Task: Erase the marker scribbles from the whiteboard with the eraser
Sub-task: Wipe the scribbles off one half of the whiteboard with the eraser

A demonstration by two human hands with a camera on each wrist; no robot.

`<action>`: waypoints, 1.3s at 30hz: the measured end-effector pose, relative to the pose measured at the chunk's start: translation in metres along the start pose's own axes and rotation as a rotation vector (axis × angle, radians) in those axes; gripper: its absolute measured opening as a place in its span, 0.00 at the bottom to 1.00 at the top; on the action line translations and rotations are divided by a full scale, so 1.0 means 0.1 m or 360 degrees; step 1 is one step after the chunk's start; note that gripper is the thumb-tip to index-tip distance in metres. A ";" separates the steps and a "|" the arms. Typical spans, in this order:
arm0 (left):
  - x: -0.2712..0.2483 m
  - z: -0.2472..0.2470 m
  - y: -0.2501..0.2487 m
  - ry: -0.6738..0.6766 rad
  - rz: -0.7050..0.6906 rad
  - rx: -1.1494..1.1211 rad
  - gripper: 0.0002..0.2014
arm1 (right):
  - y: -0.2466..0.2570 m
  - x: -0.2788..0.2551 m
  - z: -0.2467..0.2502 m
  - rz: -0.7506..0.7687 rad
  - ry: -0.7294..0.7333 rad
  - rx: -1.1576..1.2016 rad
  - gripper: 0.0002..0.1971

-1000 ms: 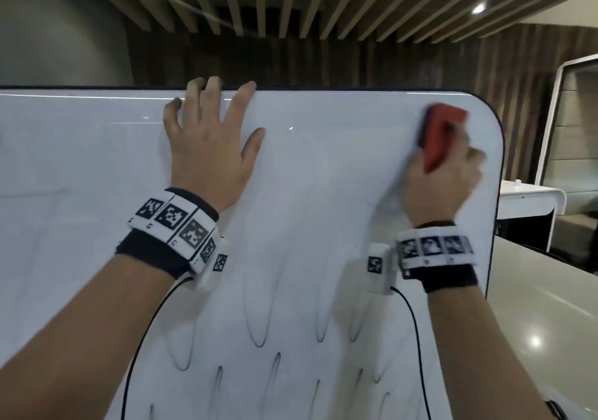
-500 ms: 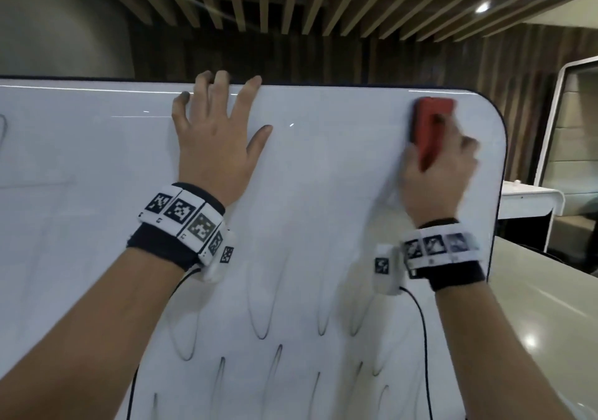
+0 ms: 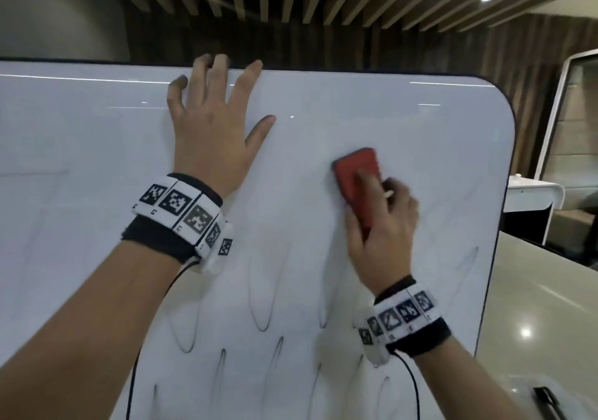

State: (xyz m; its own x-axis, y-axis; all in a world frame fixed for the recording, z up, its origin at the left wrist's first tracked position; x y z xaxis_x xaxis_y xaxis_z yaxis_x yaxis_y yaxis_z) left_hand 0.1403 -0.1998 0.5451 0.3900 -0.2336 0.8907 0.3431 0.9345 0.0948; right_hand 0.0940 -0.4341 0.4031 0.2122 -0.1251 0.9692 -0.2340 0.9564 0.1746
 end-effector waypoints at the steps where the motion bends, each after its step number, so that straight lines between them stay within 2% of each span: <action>1: 0.00 0.00 0.00 0.0001 0.0001 -0.0008 0.30 | 0.10 -0.12 -0.06 0.0243 0.0170 -0.0064 0.25; 2: 0.00 -0.01 0.00 0.0003 0.0001 -0.0015 0.30 | 0.09 -0.12 -0.05 0.0420 0.0270 -0.0138 0.24; 3: 0.00 0.00 0.00 0.0004 0.0002 -0.0020 0.30 | 0.00 -0.03 0.01 0.0497 0.0275 -0.0192 0.24; 4: 0.00 0.00 0.00 0.0005 0.0002 -0.0020 0.30 | -0.15 0.10 0.09 0.0449 0.0203 -0.0206 0.25; 5: 0.00 0.00 0.00 0.0004 -0.0001 -0.0016 0.30 | -0.35 0.27 0.20 0.0255 0.0081 -0.0182 0.27; 8: 0.00 0.00 0.01 -0.0003 0.0000 -0.0010 0.30 | -0.77 0.57 0.41 -0.0554 -0.0234 0.0102 0.30; 9: 0.00 0.00 0.01 -0.0007 0.0004 -0.0013 0.30 | -0.66 0.49 0.37 -0.0591 -0.0245 0.0088 0.29; 10: 0.00 -0.01 0.01 -0.0010 0.0008 -0.0016 0.30 | -0.49 0.32 0.27 -0.0468 -0.0193 0.0034 0.28; 13: 0.01 -0.02 0.00 -0.0010 0.0007 -0.0025 0.30 | 0.06 -0.34 -0.06 0.0264 0.0221 -0.0063 0.24; 15: 0.01 -0.03 0.00 -0.0005 0.0006 -0.0027 0.30 | 0.11 -0.46 -0.09 0.0495 0.0419 -0.0137 0.22; 17: 0.01 -0.03 0.00 -0.0011 0.0001 -0.0031 0.30 | -0.04 -0.26 0.00 0.0422 0.0356 -0.0125 0.23; 21: 0.00 -0.01 0.01 -0.0036 -0.0002 -0.0053 0.30 | -0.36 0.10 0.18 -0.0381 -0.0138 0.0204 0.27; 22: -0.01 -0.02 0.01 -0.0044 -0.0002 -0.0057 0.30 | -0.30 0.06 0.15 -0.0437 -0.0164 0.0203 0.27; 23: -0.01 -0.02 0.01 -0.0048 -0.0002 -0.0058 0.30 | -0.17 -0.04 0.09 -0.0349 -0.0112 0.0161 0.27; 26: 0.00 -0.02 0.03 -0.0033 -0.0013 -0.0047 0.30 | 0.17 -0.55 -0.10 0.0341 0.0319 -0.0048 0.23; 27: 0.00 -0.02 0.04 -0.0028 -0.0022 -0.0036 0.30 | 0.14 -0.65 -0.09 0.0497 0.0419 -0.0127 0.21; 28: 0.00 -0.02 0.05 -0.0024 -0.0033 -0.0027 0.30 | 0.01 -0.64 -0.04 0.0546 0.0457 -0.0168 0.21; 29: -0.01 -0.01 0.05 -0.0021 -0.0042 -0.0024 0.30 | -0.16 -0.57 0.03 0.0468 0.0414 -0.0176 0.21; 30: -0.02 0.00 0.03 -0.0021 -0.0041 -0.0032 0.30 | -0.37 -0.46 0.13 0.0275 0.0318 -0.0147 0.23; 33: -0.08 0.05 -0.10 -0.0007 0.0032 -0.0137 0.30 | -0.97 -0.02 0.52 -0.0634 -0.0076 0.0078 0.32; 34: -0.11 0.06 -0.21 0.0000 0.0021 -0.0148 0.30 | -1.07 0.10 0.59 -0.0893 -0.0123 0.0141 0.35; 35: -0.15 0.04 -0.35 0.0018 -0.0044 -0.0125 0.31 | -1.05 0.23 0.63 -0.0989 -0.0113 0.0161 0.37; 36: -0.18 0.01 -0.52 0.0052 -0.0146 -0.0084 0.31 | -0.93 0.35 0.62 -0.0909 -0.0044 0.0135 0.37; 39: -0.23 -0.14 -0.91 0.0172 -0.0344 -0.0051 0.31 | -0.47 0.48 0.48 -0.0200 0.0318 -0.0049 0.30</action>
State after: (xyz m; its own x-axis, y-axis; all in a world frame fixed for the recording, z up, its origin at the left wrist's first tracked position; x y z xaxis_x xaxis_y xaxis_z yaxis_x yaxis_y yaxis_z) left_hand 0.1123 -0.2831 0.5094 0.3934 -0.4562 0.7982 0.4547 0.8511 0.2623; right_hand 0.0698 -0.4979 0.4502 0.4224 -0.1920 0.8858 -0.1654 0.9446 0.2836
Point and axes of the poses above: each hand's wrist, its own x-axis towards the middle knuckle, its own z-axis out of the back of the hand, y = z × x, the point moved 3 cm from there along x, towards the middle knuckle, and after that the axes turned 8 degrees about y, right-handed, at the moved point
